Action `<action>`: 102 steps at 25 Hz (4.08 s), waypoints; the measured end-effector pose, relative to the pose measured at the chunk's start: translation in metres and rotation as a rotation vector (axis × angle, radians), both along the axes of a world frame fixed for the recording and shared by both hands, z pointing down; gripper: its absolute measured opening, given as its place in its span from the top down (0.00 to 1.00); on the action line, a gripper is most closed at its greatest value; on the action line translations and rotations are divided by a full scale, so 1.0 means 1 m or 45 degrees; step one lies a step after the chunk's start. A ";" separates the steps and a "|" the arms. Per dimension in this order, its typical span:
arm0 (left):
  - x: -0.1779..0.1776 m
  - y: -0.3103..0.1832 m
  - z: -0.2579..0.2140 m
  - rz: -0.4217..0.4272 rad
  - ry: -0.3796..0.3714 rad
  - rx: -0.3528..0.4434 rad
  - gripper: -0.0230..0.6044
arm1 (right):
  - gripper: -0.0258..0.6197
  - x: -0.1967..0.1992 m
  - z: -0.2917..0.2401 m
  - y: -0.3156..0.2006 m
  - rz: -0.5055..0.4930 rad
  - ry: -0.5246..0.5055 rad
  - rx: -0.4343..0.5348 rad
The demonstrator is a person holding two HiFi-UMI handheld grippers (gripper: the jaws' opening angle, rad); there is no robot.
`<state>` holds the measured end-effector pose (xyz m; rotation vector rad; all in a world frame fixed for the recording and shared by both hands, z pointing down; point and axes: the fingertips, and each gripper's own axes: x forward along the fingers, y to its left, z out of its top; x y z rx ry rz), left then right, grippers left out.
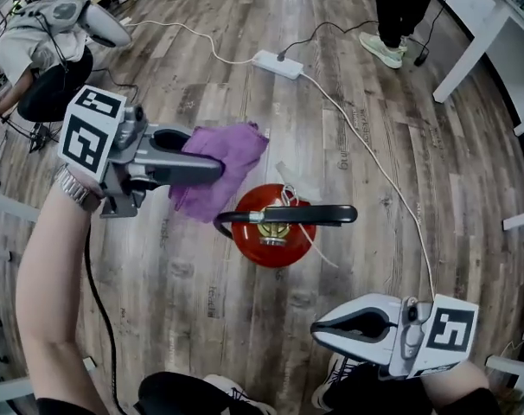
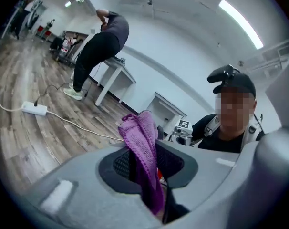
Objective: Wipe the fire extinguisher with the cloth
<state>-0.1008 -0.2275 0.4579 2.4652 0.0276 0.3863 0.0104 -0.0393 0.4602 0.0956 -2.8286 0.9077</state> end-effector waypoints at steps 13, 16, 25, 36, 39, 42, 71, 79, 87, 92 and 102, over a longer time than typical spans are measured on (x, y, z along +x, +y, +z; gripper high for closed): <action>0.045 -0.027 0.132 0.208 -0.180 -0.381 0.83 | 0.96 0.016 -0.019 0.016 -0.137 -0.063 0.065; 0.050 -0.022 0.177 0.193 -0.254 -0.456 0.83 | 0.95 0.018 -0.018 0.025 -0.179 -0.026 0.105; 0.046 -0.018 0.362 -0.030 -0.632 -0.362 0.84 | 0.95 0.026 -0.019 0.045 -0.193 0.075 0.175; 0.031 -0.016 0.424 -0.476 -0.449 -0.522 0.83 | 0.96 0.038 -0.001 0.047 -0.125 0.187 0.197; 0.033 -0.020 0.401 -0.483 -0.331 -0.522 0.83 | 0.95 0.031 -0.005 0.046 -0.136 0.158 0.207; 0.037 -0.026 0.355 -0.471 -0.129 -0.488 0.83 | 0.96 0.025 -0.009 0.049 -0.147 0.143 0.218; 0.005 0.097 0.065 -0.520 -0.427 1.383 0.83 | 0.95 0.014 0.002 0.036 -0.220 0.083 0.290; -0.008 0.105 0.177 -0.627 -0.433 0.949 0.83 | 0.96 0.019 0.002 0.034 -0.194 0.088 0.291; 0.001 0.114 0.333 -0.390 -0.686 0.611 0.83 | 0.96 0.023 0.005 0.042 -0.217 0.113 0.268; 0.006 0.118 0.397 -0.275 -0.824 0.433 0.83 | 0.95 0.024 0.003 0.044 -0.220 0.108 0.268; 0.008 0.123 0.380 -0.385 -0.724 0.277 0.83 | 0.96 0.017 0.004 0.050 -0.240 0.155 0.297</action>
